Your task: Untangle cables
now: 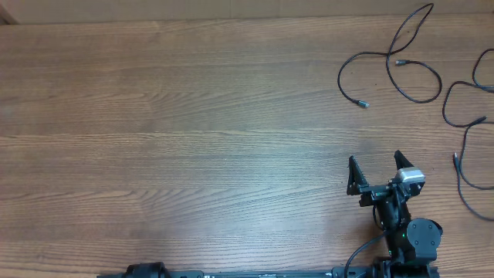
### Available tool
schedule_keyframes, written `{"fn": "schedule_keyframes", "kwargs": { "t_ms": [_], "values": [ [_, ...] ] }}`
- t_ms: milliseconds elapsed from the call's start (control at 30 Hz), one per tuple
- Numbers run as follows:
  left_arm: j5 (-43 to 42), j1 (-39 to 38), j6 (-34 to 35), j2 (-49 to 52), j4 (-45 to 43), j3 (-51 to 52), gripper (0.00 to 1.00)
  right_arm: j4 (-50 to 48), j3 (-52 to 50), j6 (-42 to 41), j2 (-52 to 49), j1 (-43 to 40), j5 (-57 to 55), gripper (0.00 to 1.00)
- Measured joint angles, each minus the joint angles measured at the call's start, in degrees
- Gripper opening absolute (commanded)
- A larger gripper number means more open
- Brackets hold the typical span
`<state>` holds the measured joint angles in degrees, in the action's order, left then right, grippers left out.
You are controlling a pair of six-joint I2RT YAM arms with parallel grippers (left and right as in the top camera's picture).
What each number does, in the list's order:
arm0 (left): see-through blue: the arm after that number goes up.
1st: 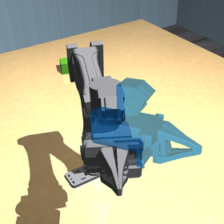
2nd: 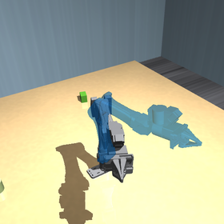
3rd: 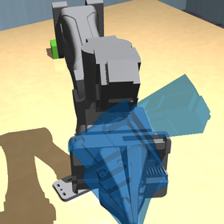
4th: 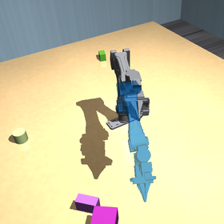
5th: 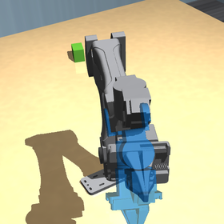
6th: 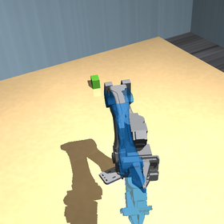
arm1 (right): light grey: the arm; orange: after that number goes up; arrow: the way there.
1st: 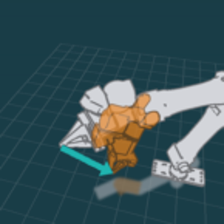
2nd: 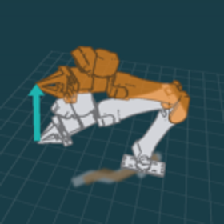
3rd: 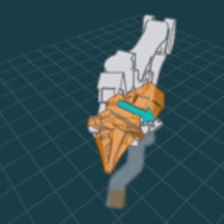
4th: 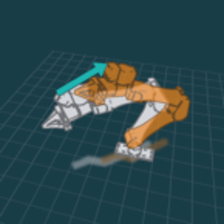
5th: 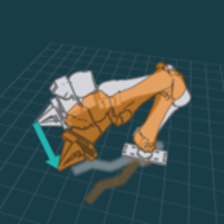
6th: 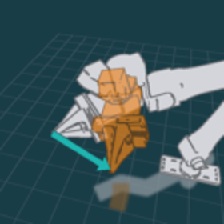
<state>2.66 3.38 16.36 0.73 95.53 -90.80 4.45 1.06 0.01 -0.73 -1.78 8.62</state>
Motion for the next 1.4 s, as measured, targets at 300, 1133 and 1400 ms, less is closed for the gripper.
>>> {"fn": "schedule_keyframes", "kwargs": {
  "t_ms": [300,1133,1400],
  "values": [
    [0.0,0.0,0.2,0.0,1.1,0.0,0.99,0.0,0.0,0.0,0.0,0.0,0.0,1.00],
    [3.6,0.0,0.2,0.0,-24.2,18.4,1.00,0.0,0.0,0.0,0.0,0.0,0.0,1.00],
    [3.2,0.0,0.2,0.0,-50.2,40.7,1.00,-0.1,0.0,0.0,0.0,0.0,0.0,1.00]
  ]
}}
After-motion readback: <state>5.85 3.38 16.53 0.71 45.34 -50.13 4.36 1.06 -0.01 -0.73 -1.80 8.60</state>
